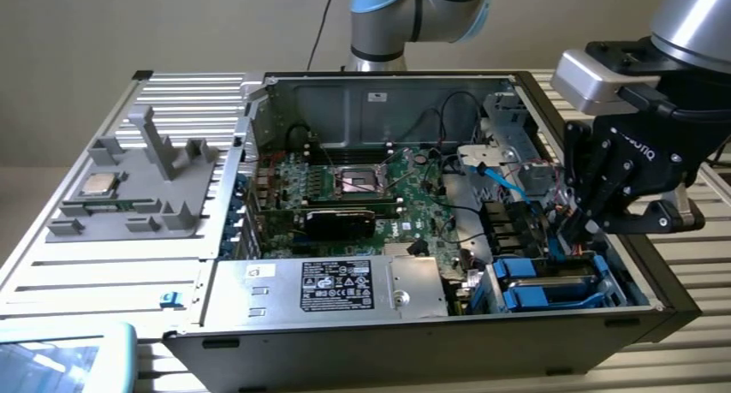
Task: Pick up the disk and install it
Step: 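Insert the second disk wire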
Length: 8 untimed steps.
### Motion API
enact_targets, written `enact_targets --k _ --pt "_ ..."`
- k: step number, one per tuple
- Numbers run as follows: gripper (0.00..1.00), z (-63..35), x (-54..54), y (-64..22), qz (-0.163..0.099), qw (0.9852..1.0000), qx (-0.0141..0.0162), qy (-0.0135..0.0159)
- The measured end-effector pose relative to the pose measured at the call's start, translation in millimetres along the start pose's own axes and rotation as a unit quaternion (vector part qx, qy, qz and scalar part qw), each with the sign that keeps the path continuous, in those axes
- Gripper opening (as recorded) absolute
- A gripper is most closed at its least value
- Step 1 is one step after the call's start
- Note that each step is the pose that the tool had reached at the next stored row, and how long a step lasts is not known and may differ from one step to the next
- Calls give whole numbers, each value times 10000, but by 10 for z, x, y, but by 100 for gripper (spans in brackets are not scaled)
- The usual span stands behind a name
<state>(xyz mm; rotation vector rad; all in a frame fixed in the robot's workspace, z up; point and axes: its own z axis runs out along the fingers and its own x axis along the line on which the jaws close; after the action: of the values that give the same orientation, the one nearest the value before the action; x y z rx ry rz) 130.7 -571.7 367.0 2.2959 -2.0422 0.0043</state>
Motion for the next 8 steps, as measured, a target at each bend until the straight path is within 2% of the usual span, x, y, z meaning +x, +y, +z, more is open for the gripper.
enact_targets --k 3,8 --pt "11 2 0 0 -164 9998 20 -90" --pt "11 3 0 0 -443 9986 56 -267"
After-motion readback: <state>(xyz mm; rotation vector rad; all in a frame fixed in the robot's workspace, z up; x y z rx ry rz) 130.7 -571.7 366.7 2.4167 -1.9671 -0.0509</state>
